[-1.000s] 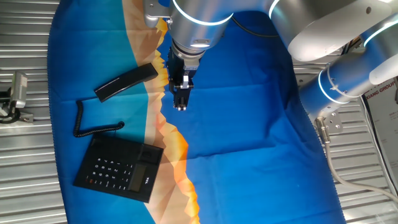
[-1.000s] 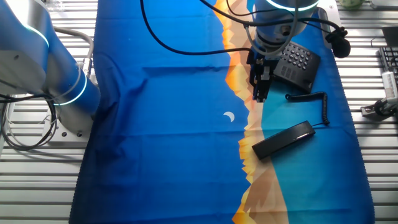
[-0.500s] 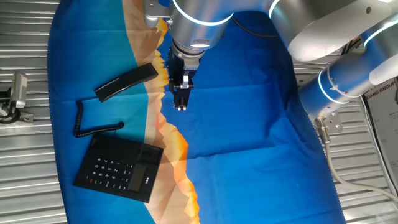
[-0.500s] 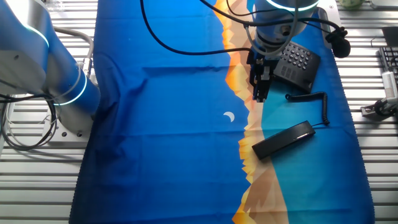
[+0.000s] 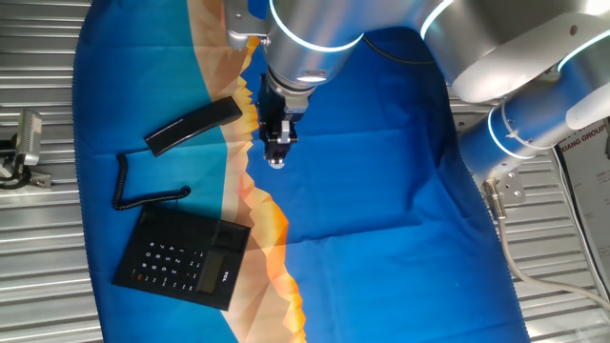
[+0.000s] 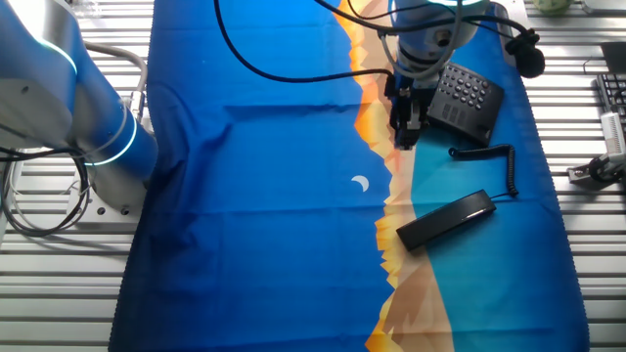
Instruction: Place the handset of the telephone on the corresponding phone cradle
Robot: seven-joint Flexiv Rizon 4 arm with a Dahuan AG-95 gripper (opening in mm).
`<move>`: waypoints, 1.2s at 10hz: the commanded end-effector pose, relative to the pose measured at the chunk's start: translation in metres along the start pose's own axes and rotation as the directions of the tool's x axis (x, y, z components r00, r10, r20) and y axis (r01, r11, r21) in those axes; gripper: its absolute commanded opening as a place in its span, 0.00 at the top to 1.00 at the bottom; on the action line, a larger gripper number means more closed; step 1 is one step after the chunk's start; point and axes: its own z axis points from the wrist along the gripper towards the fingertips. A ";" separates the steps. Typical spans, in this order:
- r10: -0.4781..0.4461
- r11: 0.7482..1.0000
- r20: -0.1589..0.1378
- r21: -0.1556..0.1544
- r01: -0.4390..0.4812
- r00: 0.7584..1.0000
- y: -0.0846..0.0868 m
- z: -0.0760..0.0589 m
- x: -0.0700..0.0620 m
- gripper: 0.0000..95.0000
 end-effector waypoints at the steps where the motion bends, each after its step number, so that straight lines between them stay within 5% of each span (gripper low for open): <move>1: 0.001 1.000 0.001 -0.001 -0.001 1.000 0.000 0.001 -0.001 1.00; 12: -0.006 1.000 0.001 -0.005 0.006 1.000 -0.004 0.005 -0.003 1.00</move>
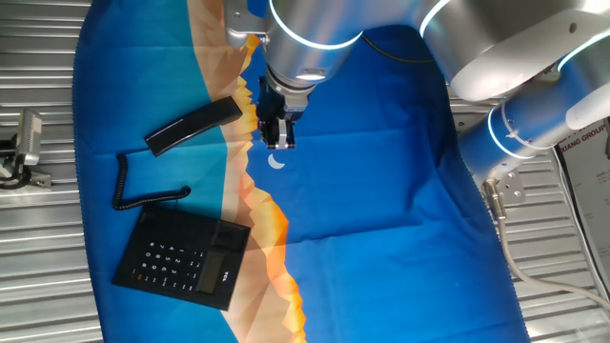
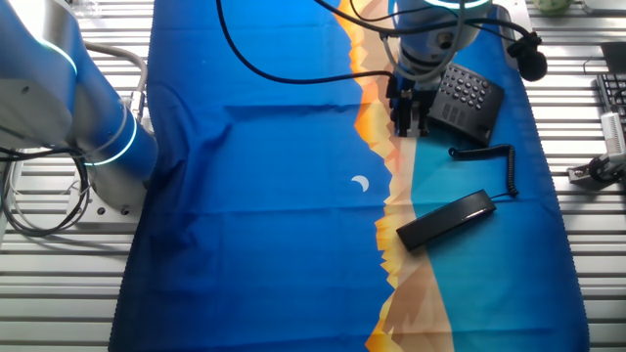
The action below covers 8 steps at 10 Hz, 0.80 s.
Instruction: Place the handset of the telephone on the corresponding phone cradle
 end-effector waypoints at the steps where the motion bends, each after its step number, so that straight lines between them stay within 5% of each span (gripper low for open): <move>1: -0.014 1.000 0.002 -0.001 0.014 1.000 -0.003 0.005 -0.002 1.00; 8: -0.104 0.995 0.002 -0.003 0.104 0.995 -0.014 0.012 -0.011 1.00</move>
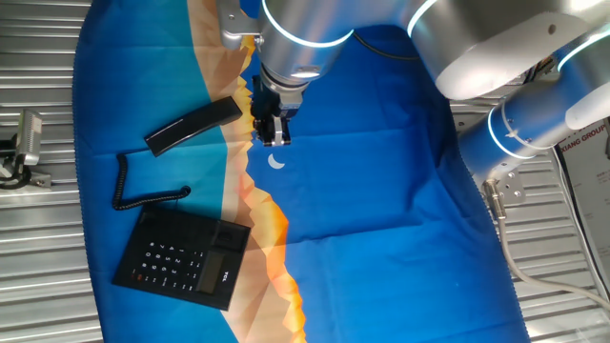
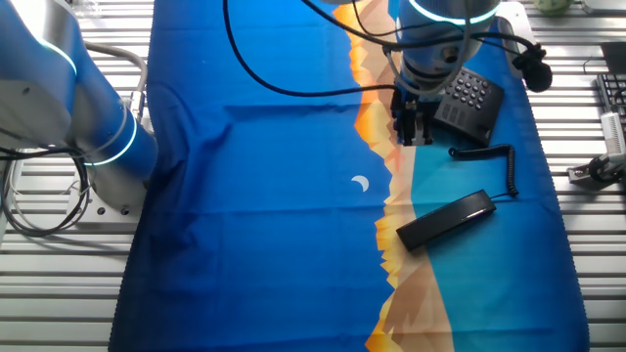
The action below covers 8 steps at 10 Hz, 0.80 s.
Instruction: Place the handset of the telephone on the corresponding phone cradle
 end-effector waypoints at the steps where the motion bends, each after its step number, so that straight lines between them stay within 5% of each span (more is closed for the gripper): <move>1: -0.045 0.999 -0.003 -0.003 0.045 0.999 -0.005 0.001 -0.003 1.00; 8: -0.202 0.979 0.013 -0.031 0.202 0.979 -0.015 0.016 -0.017 1.00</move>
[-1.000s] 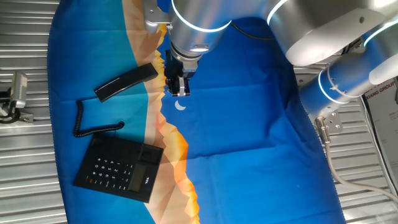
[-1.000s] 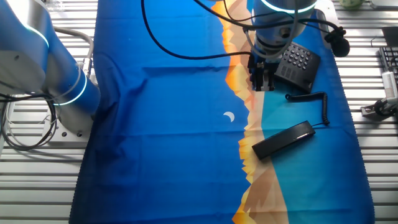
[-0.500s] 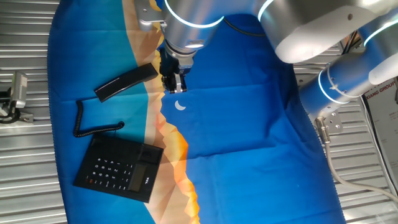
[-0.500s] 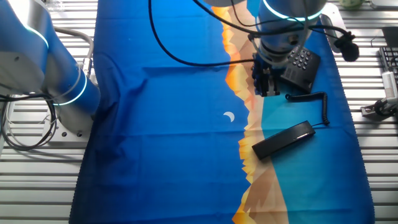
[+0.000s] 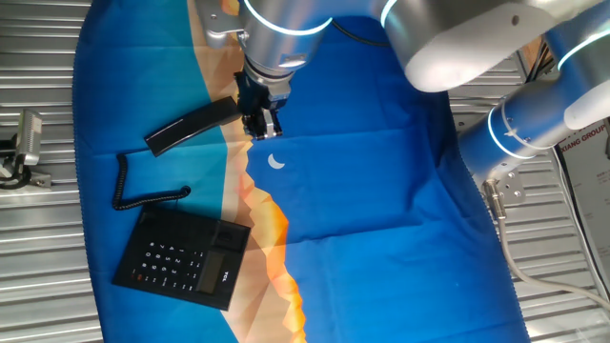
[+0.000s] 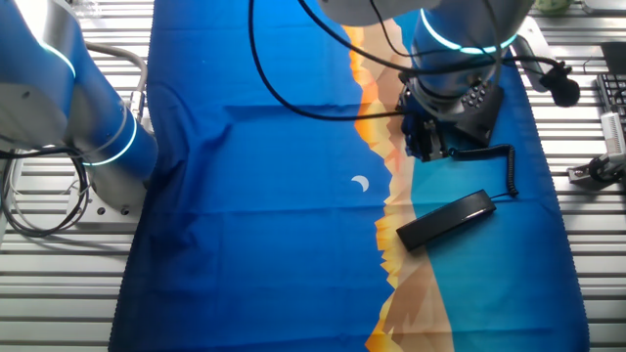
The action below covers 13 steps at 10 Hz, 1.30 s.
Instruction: Place the handset of the telephone on the corresponding phone cradle
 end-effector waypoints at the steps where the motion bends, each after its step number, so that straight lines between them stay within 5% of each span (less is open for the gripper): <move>1: -0.047 0.999 0.002 -0.005 0.047 0.999 -0.005 0.004 -0.005 1.00; 13: -0.146 0.989 0.001 0.002 0.146 0.989 -0.035 0.021 -0.022 1.00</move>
